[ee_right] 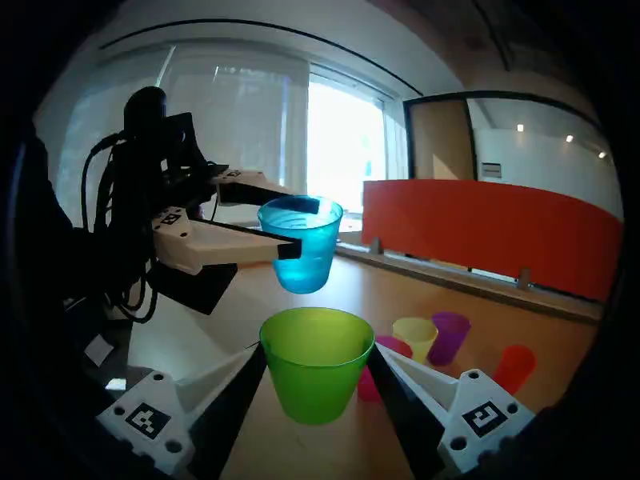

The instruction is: Pour water

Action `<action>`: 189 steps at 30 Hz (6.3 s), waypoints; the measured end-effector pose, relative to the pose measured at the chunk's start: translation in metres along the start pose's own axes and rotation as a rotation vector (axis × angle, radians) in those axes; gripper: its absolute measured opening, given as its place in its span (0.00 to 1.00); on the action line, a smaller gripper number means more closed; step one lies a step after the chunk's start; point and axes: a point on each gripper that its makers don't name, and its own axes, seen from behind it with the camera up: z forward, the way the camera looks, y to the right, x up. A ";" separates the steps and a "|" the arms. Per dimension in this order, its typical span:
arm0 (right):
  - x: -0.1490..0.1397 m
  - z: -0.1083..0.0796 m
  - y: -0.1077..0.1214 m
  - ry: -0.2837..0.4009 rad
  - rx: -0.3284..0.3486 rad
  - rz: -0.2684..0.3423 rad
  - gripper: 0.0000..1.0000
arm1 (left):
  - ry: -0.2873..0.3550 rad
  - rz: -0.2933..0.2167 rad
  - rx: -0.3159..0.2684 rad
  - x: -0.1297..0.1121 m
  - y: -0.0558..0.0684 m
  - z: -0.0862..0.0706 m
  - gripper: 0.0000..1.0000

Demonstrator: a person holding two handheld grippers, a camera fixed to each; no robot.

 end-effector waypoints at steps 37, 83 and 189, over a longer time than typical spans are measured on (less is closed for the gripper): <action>0.011 0.009 0.001 -0.006 0.039 -0.036 0.91 | -0.053 0.333 -0.024 0.007 0.013 0.009 0.87; 0.016 0.010 0.003 0.005 0.038 -0.053 0.91 | -0.080 0.561 -0.027 0.013 0.024 0.021 0.87; 0.016 0.010 0.005 0.016 0.031 -0.050 0.91 | -0.080 0.747 0.005 0.026 0.023 0.016 0.87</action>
